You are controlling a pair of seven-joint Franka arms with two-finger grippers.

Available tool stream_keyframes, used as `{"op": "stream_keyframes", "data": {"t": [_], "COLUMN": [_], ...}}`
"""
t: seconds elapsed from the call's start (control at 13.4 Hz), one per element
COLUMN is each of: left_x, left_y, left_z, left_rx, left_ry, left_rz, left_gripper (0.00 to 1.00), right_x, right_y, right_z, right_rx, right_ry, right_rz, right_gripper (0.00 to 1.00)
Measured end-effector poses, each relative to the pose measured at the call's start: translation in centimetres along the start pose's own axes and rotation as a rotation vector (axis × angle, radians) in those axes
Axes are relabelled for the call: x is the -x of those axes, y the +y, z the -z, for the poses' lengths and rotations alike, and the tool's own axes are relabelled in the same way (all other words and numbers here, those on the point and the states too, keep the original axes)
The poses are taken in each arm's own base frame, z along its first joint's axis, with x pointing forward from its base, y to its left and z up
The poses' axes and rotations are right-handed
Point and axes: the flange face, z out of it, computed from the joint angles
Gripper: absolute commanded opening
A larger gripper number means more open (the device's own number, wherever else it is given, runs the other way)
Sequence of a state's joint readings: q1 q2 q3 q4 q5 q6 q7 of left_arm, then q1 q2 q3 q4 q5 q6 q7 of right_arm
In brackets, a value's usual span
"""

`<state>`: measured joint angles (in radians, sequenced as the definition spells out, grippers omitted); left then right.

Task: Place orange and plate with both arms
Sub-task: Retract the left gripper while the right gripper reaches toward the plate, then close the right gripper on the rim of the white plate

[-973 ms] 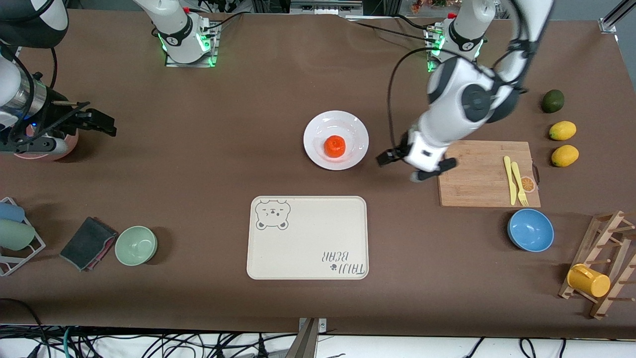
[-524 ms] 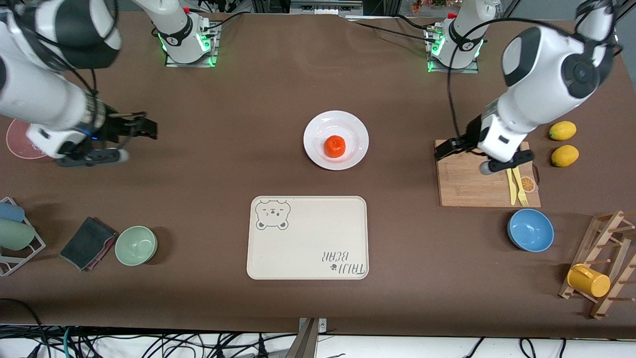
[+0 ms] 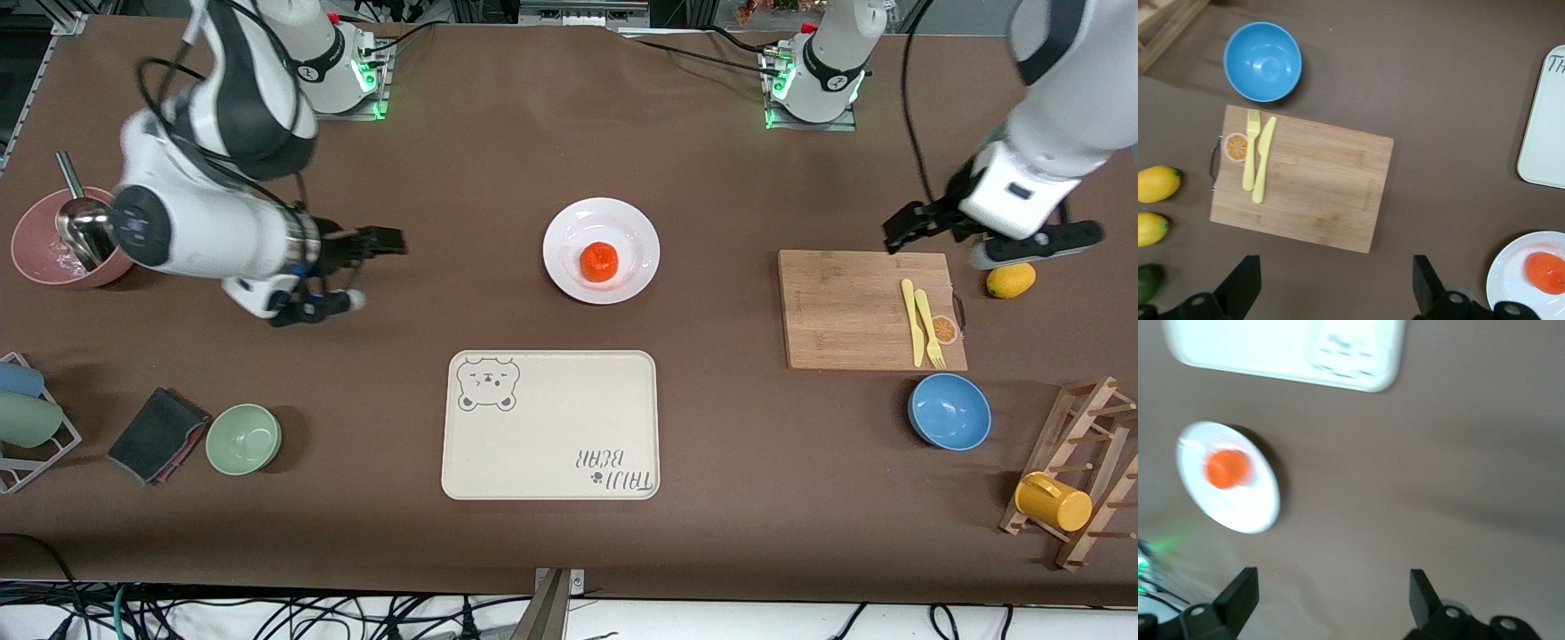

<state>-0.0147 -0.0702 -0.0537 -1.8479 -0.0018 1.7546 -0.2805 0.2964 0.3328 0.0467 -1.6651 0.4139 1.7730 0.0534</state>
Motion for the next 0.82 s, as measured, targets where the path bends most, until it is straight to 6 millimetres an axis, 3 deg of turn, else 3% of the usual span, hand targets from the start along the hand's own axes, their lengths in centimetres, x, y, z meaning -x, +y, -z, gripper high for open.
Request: {"op": "stream_keyframes", "data": {"t": [0.15, 0.3, 0.52, 0.82], "left_x": [-0.2, -0.3, -0.4, -0.9], "left_y": [-1.8, -2.6, -2.7, -3.1], "left_z": [2.0, 3.3, 4.3, 6.0], "left_rx": [0.000, 0.001, 0.004, 0.013], "left_ry": [-0.007, -0.006, 0.009, 0.044], "left_rz": [-0.004, -0.004, -0.003, 0.006], "left_gripper": [1.00, 1.00, 1.00, 1.00], "right_x": [-1.8, -3.1, -4.6, -5.5], "right_y": [-3.2, -4.7, -5.5, -6.1], "right_z": [-4.3, -7.0, -10.8, -17.4], "right_rx": [-0.071, -0.173, -0.299, -0.473], "right_ry": [0.033, 0.068, 0.075, 0.033], "right_rz": [-0.015, -0.060, -0.138, -0.147], "right_gripper": [1.00, 1.00, 1.00, 1.00]}}
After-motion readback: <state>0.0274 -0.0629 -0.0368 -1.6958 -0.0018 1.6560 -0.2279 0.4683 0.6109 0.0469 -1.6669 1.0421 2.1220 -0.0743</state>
